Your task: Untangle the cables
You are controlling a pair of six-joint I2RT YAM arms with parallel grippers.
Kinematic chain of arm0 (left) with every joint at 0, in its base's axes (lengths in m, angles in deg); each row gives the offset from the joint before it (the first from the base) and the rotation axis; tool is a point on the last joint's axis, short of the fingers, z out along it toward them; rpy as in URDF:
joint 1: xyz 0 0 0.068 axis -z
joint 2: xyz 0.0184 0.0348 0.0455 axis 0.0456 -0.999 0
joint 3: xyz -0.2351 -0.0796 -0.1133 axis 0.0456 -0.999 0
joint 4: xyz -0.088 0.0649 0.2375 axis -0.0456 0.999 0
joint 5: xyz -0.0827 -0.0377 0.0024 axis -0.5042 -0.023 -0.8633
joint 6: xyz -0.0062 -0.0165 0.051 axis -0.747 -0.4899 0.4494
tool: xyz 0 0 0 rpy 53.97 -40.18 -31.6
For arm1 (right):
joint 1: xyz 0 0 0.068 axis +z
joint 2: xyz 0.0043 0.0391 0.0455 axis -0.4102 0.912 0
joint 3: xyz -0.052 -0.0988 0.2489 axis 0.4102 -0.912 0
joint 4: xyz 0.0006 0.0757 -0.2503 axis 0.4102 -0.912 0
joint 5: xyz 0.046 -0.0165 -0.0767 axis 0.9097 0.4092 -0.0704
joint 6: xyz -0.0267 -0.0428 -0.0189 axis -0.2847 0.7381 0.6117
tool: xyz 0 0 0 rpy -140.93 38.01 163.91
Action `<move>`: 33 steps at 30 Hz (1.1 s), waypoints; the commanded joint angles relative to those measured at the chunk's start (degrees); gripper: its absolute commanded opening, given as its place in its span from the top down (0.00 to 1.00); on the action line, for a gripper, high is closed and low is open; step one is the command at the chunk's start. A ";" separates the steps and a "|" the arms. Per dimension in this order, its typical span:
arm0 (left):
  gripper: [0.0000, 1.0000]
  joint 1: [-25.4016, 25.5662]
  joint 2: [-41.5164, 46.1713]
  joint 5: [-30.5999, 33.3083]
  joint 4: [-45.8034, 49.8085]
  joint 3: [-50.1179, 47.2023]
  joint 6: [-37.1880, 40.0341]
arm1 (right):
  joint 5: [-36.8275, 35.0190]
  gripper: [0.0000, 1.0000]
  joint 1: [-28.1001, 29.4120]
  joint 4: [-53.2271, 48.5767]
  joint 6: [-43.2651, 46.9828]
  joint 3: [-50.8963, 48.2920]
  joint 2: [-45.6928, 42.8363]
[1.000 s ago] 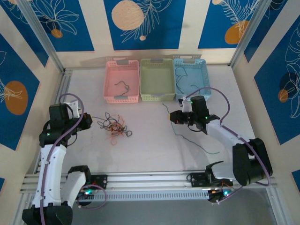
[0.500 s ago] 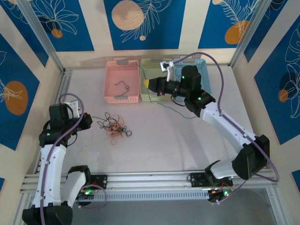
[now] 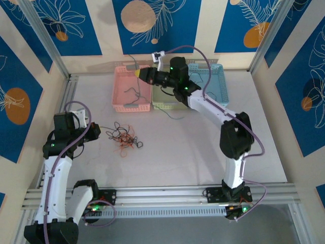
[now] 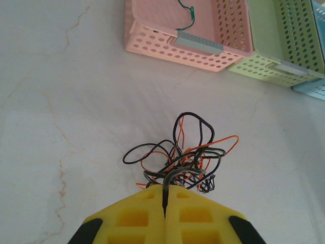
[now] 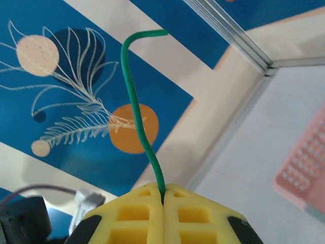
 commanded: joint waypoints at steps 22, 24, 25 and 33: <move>1.00 0.31 -0.43 -1.72 -0.90 -0.57 -0.07 | -19.05 1.00 0.67 12.62 -8.33 59.05 49.33; 1.00 0.31 -0.36 -1.72 -0.87 -0.57 -0.21 | -18.19 1.00 0.99 11.33 -6.84 58.18 49.25; 1.00 0.31 -0.32 -1.72 -0.86 -0.61 -0.13 | -18.11 1.00 1.15 10.43 -6.00 57.71 49.25; 1.00 0.31 -0.26 -1.72 -0.86 -0.56 -0.19 | -18.36 1.00 2.30 8.23 -2.49 52.04 49.08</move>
